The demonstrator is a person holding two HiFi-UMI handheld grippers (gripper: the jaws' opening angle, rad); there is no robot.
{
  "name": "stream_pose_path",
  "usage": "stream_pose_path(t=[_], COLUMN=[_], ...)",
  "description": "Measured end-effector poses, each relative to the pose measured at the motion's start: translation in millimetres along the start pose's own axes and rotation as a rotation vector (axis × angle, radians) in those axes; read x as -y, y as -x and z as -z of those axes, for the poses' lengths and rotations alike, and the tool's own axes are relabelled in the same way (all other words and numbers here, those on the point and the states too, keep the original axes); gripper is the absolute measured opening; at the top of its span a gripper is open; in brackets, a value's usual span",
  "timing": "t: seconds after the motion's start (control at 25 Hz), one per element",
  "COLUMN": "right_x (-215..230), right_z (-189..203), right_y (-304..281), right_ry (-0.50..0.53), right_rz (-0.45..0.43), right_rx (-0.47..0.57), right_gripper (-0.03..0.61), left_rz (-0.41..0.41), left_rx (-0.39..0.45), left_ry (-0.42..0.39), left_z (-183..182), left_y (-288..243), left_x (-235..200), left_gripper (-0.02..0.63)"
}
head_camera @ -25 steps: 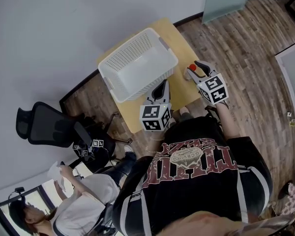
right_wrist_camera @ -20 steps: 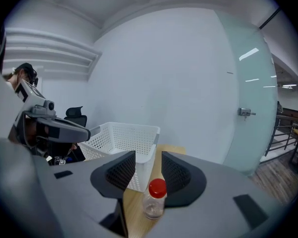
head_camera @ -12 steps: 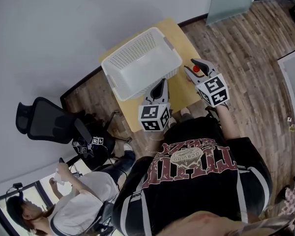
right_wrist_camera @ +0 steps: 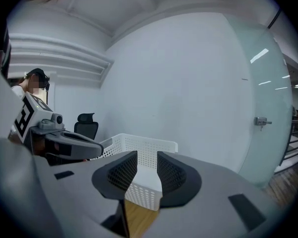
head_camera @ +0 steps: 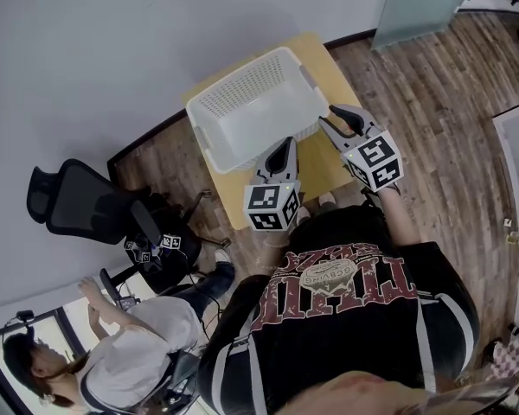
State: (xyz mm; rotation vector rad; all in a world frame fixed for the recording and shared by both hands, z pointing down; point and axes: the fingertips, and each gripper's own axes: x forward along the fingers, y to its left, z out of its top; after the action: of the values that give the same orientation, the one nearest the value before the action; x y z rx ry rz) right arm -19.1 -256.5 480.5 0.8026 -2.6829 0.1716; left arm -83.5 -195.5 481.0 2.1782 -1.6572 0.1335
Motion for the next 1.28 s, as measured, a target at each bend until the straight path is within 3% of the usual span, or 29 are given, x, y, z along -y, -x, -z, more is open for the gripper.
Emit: stream_pose_path(t=[1.28], right_x=[-95], right_z=[-24], right_y=[-49], right_ry=[0.062], right_rz=[-0.203], right_rx=[-0.003], right_gripper=[0.046], left_rz=[-0.095], left_rx=[0.050], left_ry=[-0.026], left_z=[-14], left_y=[43], left_x=[-46], left_gripper=[0.032])
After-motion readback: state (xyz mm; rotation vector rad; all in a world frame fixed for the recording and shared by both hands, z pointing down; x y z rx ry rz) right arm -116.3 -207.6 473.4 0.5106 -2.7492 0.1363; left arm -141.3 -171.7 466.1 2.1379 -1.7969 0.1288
